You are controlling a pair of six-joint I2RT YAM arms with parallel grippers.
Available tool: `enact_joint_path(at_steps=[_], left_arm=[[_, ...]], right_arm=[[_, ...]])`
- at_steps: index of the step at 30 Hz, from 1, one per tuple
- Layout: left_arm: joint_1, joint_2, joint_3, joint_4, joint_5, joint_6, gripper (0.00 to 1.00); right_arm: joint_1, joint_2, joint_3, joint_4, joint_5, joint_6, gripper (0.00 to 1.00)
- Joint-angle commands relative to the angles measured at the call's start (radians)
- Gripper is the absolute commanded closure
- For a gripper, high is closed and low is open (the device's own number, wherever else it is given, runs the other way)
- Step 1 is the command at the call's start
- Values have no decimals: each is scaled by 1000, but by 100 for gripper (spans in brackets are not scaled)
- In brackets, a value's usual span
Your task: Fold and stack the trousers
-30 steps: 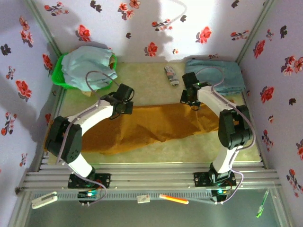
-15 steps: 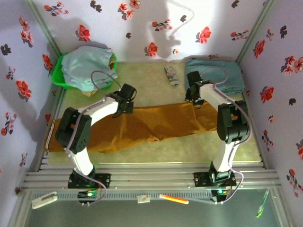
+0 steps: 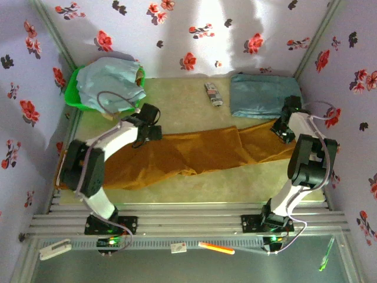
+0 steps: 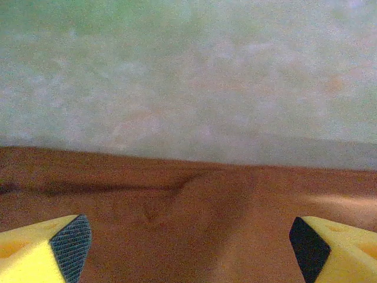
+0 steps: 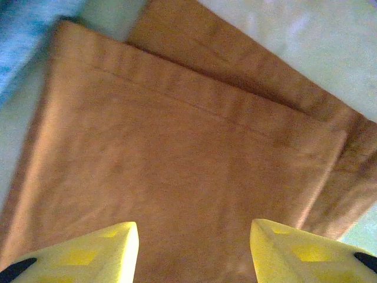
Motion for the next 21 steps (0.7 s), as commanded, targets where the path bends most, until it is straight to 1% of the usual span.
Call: enact_joint_path(at_steps=[1, 3, 5, 7, 10, 13, 15, 17, 21], left_arm=[[-48, -100, -82, -67, -21, -146, 9], [-50, -122, -184, -13, -19, -235, 9], [-48, -125, -273, 77, -17, -288, 9], [-34, -103, -316, 102, -35, -325, 9], [5, -78, -354, 126, -50, -356, 10], [42, -85, -370, 152, -51, -326, 9], [94, -67, -353, 135, -27, -319, 9], [143, -55, -334, 138, 5, -291, 8], [204, -39, -287, 130, 1, -241, 7]], right_arm=[[32, 2, -44, 31, -108, 20, 48], [68, 22, -52, 54, -135, 36, 49], [102, 51, -52, 73, -157, 49, 49], [106, 78, -67, 97, -189, 71, 50], [98, 85, -81, 94, -181, 75, 52], [68, 52, -76, 62, -177, 49, 52], [33, 17, -68, 39, -173, 37, 51], [-13, -18, -54, 13, -162, 31, 49], [-101, -38, -27, -34, -142, 15, 48]])
